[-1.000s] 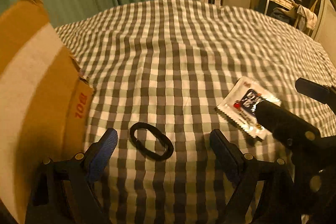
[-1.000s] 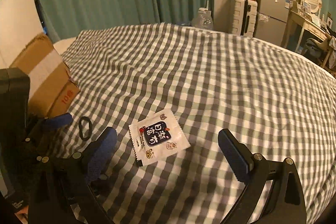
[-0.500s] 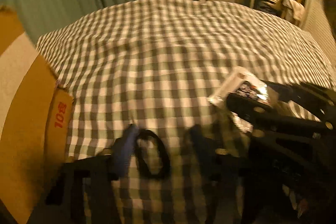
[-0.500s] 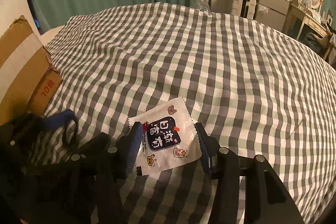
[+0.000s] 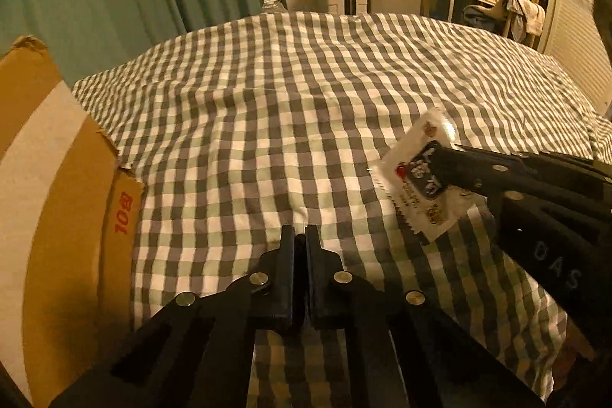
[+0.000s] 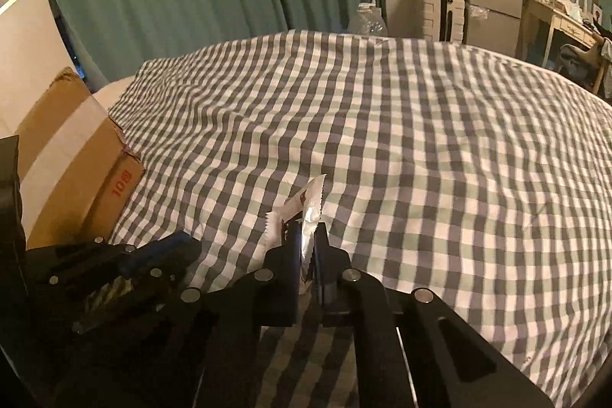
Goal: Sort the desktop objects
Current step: 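Lift the hair tie and packet and carry both over the cardboard box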
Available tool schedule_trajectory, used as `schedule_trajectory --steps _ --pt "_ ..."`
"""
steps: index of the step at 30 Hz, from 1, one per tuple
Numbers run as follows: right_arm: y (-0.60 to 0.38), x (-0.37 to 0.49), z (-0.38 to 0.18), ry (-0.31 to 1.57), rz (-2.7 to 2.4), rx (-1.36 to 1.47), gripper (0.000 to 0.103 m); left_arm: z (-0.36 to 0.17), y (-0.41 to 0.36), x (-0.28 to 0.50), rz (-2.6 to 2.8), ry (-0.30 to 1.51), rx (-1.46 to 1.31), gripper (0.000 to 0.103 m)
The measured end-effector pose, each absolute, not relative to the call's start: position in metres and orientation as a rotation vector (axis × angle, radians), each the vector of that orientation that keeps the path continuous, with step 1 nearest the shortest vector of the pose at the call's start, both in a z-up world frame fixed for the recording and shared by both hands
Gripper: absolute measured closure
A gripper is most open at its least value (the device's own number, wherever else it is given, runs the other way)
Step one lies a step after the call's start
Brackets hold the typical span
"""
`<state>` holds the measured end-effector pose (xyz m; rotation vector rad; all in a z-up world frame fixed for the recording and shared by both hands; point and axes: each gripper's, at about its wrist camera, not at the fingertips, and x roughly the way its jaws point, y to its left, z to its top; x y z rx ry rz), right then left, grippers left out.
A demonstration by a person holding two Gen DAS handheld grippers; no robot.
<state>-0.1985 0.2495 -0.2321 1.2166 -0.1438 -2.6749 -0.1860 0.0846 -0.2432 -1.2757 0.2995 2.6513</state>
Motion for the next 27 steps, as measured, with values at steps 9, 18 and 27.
schedule_trajectory --steps 9,18,27 --pt "0.263 -0.173 -0.207 -0.244 -2.711 1.129 0.099 -0.210 0.078 -0.173 2.692 0.280 -1.204 0.099" --pt "0.256 -0.151 -0.183 -0.243 -2.715 1.137 0.099 -0.165 0.078 -0.158 2.726 0.265 -1.138 0.099" --pt "0.240 -0.120 -0.136 -0.188 -2.741 1.104 0.099 -0.117 0.066 -0.132 2.791 0.266 -1.027 0.099"
